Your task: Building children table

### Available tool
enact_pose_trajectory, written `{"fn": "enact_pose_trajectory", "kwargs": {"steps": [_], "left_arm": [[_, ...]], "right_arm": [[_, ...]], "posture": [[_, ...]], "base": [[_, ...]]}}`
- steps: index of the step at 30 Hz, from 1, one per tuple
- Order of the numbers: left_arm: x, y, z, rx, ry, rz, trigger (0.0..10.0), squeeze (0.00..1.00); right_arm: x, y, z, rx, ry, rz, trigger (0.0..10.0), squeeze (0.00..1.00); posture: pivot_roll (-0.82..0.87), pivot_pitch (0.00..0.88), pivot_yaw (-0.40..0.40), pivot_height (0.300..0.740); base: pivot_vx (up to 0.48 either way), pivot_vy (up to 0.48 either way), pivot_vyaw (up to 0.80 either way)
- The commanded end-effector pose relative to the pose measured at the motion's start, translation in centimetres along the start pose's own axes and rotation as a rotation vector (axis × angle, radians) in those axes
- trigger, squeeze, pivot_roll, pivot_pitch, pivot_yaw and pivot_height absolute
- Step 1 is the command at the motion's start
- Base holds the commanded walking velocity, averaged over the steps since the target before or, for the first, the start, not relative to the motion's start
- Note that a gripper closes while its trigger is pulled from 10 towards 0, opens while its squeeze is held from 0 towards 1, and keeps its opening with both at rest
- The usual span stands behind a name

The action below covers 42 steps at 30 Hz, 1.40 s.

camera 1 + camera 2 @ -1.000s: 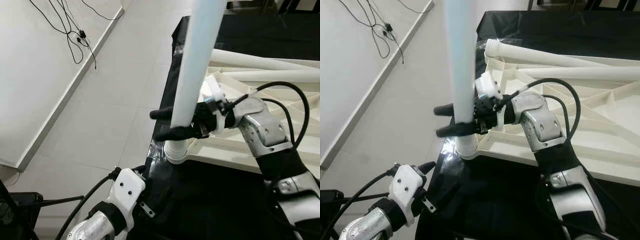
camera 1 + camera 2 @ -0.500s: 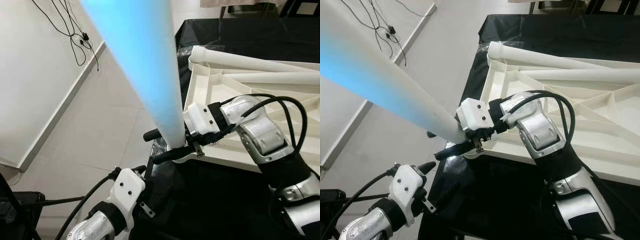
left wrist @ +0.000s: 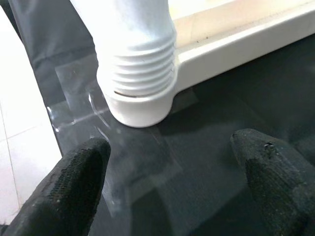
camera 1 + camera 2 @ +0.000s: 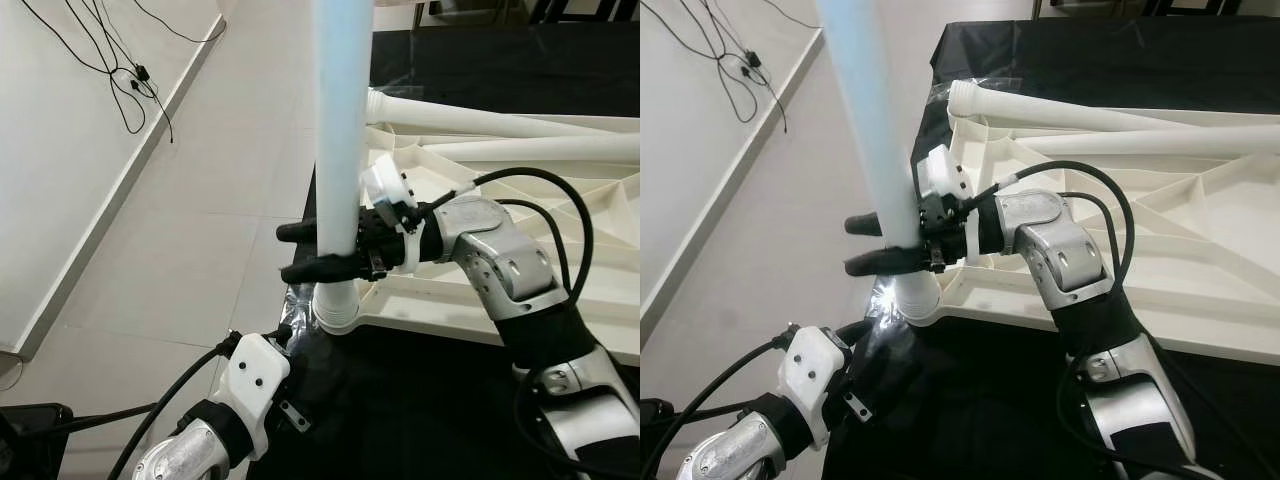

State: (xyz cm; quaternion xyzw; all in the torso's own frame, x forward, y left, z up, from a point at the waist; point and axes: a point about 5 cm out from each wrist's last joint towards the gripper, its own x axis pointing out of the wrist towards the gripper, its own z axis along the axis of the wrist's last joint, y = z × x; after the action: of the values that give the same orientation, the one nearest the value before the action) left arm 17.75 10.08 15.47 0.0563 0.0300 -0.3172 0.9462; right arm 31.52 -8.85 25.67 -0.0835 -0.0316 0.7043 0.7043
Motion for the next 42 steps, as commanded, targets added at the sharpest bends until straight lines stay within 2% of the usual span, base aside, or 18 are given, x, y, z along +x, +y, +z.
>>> {"fn": "enact_pose_trajectory", "kwargs": {"steps": [1,8,12,16,20,21,22,25,31,34,36,42], "left_arm": [[-0.5,0.0,-0.2,-0.004,0.025,0.003,10.0,0.0],[-0.5,0.0,-0.2,-0.007,0.026,0.002,10.0,0.0],[-0.6,0.0,-0.2,-0.006,0.027,0.002,10.0,0.0],[-0.6,0.1,-0.2,-0.007,0.027,0.002,10.0,0.0],[-0.6,0.1,-0.2,-0.007,0.027,0.002,10.0,0.0],[-0.5,0.2,-0.3,-0.005,0.028,0.003,10.0,0.0],[-0.5,0.2,-0.3,-0.005,0.028,0.003,10.0,0.0],[-0.4,0.4,-0.4,0.003,0.03,0.012,10.0,0.0],[-0.2,0.7,-0.6,0.012,0.031,0.02,10.0,0.0],[-0.1,0.8,-0.6,0.015,0.031,0.022,10.0,0.0],[0.1,0.9,-0.8,0.021,0.032,0.025,10.0,0.0],[0.3,1.2,-0.9,0.028,0.033,0.036,10.0,0.0]], "right_arm": [[-0.2,0.0,-3.7,0.135,0.094,-0.076,10.0,0.0],[-0.5,0.3,-4.3,0.15,0.079,-0.136,10.0,0.0],[-0.6,0.8,-4.6,0.124,0.083,-0.17,10.0,0.0],[-0.3,2.3,-5.6,0.038,0.173,-0.237,10.0,0.0],[0.0,2.7,-5.8,0.022,0.19,-0.265,10.0,0.0],[0.2,2.7,-6.0,0.005,0.221,-0.327,10.0,0.0],[0.2,2.7,-6.0,0.005,0.221,-0.327,10.0,0.0],[0.2,2.1,-6.3,0.013,0.29,-0.539,10.0,0.0],[-0.3,1.6,-6.4,0.055,0.329,-0.68,10.0,0.0],[-0.3,1.6,-6.4,0.072,0.33,-0.713,10.0,0.0],[-0.5,1.3,-6.4,0.111,0.328,-0.792,10.0,0.0],[-0.7,1.1,-6.4,0.164,0.308,-0.911,10.0,0.0]], "posture": [[0.02,0.294,0.11,0.74],[0.02,0.299,0.112,0.74],[0.01,0.3,0.112,0.74],[0.0,0.3,0.112,0.74],[0.0,0.299,0.113,0.74],[0.0,0.294,0.112,0.74],[0.0,0.294,0.112,0.74],[0.0,0.28,0.105,0.74],[-0.02,0.265,0.099,0.74],[-0.02,0.26,0.098,0.74],[-0.01,0.249,0.096,0.74],[-0.01,0.234,0.096,0.74]], "base": [[0.0,0.0,0.0],[0.0,0.0,0.0],[0.0,0.0,0.0],[0.0,0.0,0.0],[0.0,0.0,0.0],[0.0,0.0,0.0],[0.0,0.0,0.0],[0.0,0.0,0.0],[0.0,0.0,0.0],[0.0,0.0,0.0],[0.0,0.0,0.0],[0.0,0.0,0.0]]}}
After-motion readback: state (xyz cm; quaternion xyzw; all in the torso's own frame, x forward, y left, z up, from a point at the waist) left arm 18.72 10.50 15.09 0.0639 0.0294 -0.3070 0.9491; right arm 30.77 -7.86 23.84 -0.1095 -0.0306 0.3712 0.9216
